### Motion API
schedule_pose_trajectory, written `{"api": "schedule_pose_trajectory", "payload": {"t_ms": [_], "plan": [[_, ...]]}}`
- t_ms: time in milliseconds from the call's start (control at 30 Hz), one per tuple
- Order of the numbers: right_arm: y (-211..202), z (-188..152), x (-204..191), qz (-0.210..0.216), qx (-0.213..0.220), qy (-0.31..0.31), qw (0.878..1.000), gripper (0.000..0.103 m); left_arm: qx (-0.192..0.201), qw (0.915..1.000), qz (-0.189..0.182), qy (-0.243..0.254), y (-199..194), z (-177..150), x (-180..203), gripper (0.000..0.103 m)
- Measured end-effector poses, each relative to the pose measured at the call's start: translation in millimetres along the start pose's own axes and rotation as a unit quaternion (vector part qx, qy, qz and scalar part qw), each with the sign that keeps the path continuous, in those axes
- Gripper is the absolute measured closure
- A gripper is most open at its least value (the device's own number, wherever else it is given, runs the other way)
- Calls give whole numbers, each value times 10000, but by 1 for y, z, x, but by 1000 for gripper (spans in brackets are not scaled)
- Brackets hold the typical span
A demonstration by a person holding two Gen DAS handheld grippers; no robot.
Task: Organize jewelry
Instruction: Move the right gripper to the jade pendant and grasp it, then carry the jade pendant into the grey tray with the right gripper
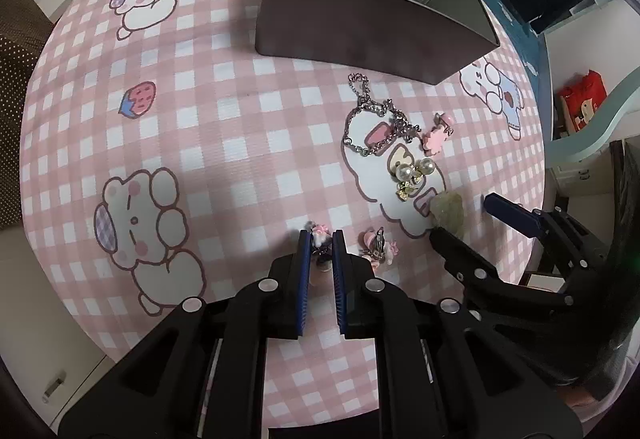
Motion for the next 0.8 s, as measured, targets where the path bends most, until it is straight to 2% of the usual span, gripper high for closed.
{"api": "schedule_pose_trajectory", "payload": {"t_ms": [33, 100, 133, 167, 533, 800], "plan": [[0, 0, -3, -17, 51, -138, 9999, 48, 12, 10000, 11, -2, -1, 0, 0, 93], [-1, 1, -8, 65, 126, -218, 9997, 67, 42, 10000, 15, -17, -2, 1, -1, 93], [-1, 2, -9, 80, 144, -230, 9996, 73, 62, 10000, 13, -27, -3, 2, -1, 93], [-1, 3, -10, 73, 156, -240, 9996, 75, 76, 10000, 14, -31, -4, 3, -2, 93], [-6, 14, 5, 245, 221, 319, 9989, 76, 379, 9992, 98, 101, -21, 20, -1, 93], [-25, 47, 27, 274, 579, 719, 9954, 76, 713, 9972, 47, 219, -39, 44, 8, 93]]}}
Point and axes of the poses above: each gripper's, at about its wrist camera, not at the fingertips, and y roughly the way its jaws point, x to its right, z to its top, the point moved 6 cm from there along y, roughly the way its jaws point, and after that the axes turned 15 degrees about x, right-handed, at the moved point
